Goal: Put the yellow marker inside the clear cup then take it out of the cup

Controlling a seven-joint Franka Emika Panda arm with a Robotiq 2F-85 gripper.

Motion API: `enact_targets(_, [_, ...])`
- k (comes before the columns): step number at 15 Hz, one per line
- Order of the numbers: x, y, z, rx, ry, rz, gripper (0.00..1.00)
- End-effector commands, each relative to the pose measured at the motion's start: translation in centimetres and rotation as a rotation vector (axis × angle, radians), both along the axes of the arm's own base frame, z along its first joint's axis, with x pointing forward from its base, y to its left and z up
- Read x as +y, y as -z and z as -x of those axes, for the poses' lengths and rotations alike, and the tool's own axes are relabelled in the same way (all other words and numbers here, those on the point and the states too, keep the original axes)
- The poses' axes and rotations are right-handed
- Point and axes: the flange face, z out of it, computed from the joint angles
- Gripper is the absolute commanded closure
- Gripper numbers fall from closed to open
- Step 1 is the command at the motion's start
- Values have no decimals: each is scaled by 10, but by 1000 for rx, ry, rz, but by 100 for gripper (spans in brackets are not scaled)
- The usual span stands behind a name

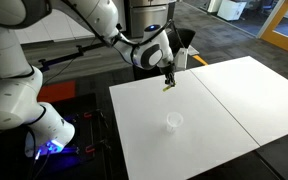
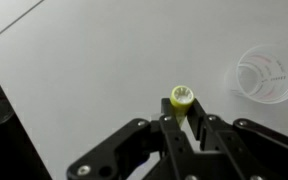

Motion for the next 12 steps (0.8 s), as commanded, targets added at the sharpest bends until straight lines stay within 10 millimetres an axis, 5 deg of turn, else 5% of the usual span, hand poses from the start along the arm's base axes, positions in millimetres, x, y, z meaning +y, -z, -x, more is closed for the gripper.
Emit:
enact_targets(1, [9,-4,-24,117,-80,-22,95])
enact_targets(7, [45,6,-49,304,-116,-34,95])
enact_targets(12, [93,52,-58,397,-143,-25,95])
